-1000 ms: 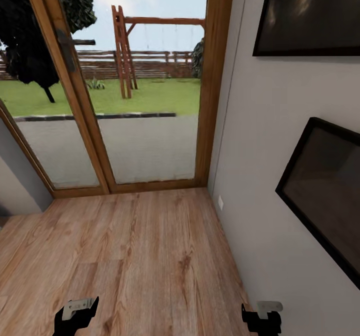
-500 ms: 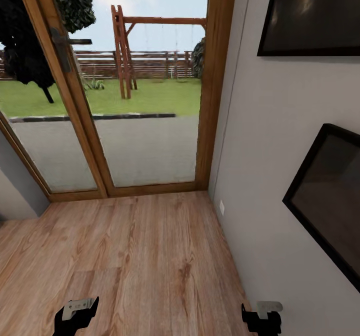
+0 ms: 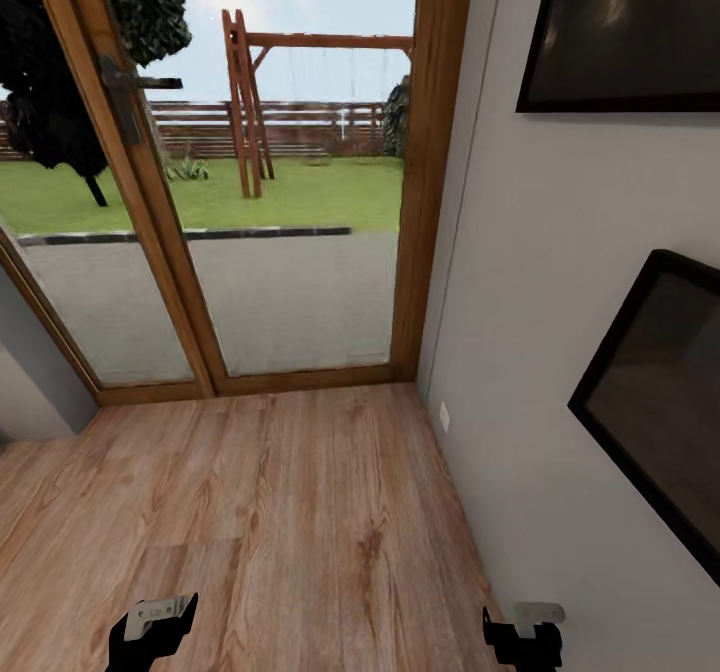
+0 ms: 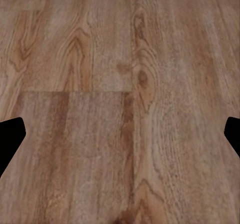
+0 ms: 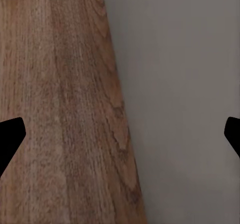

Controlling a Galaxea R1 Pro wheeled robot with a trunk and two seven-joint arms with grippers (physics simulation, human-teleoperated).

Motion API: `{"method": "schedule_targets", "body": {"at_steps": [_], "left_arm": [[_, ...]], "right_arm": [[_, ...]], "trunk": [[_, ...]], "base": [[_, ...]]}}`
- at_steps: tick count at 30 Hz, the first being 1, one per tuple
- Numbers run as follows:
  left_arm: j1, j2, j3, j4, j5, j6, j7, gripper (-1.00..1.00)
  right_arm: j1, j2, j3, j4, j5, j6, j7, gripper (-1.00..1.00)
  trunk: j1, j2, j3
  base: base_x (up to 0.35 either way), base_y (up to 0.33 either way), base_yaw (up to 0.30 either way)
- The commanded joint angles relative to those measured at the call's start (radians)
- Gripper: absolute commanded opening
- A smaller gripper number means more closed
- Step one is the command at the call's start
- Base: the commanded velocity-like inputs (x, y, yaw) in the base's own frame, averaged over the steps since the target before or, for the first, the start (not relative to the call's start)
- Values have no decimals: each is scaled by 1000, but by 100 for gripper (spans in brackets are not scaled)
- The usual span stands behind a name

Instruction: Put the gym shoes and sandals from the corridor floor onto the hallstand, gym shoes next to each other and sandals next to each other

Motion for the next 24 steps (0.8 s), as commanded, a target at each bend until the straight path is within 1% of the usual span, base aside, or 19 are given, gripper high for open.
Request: {"method": "schedule_targets", "body": {"at_steps": [1,6,16,19,24], "left_arm": [[-1,0,4,1,7,-1,-10,100],[-1,0,5,1,7,-1,-10,100],[-1,0,4,1,7,-1,-10,100],[-1,0,4,1,7,0,-10,100],[-1,0,4,1,7,-1,-10,100]], "right_arm": [[-1,0,2,1,6,-1,-7,100],[0,0,2,1,6,-1,-7,100],[0,-1,2,1,6,-1,-7,100],[-1,0,2,1,6,-1,-7,100],[0,0,2,1,6,-1,-7,100]], "trunk": [[0,0,-1],[0,0,-1],[0,0,-1],[0,0,-2],[0,0,-6]], "base": [[100,0,0],[236,0,0],[297,0,3],[317,0,75],[323,0,152]]}}
